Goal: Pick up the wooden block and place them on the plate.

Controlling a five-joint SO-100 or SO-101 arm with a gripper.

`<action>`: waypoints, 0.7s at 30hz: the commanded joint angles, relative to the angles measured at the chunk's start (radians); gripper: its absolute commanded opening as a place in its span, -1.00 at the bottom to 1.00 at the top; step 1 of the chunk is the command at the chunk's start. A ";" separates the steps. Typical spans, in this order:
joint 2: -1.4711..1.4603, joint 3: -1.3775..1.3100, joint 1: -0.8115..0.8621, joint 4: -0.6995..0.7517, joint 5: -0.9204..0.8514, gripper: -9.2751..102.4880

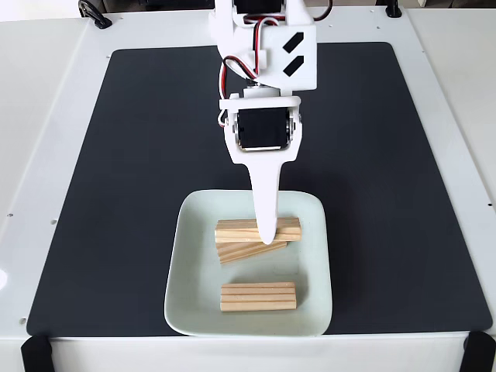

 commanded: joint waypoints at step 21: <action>0.175 -0.041 -0.005 0.288 -0.005 -0.41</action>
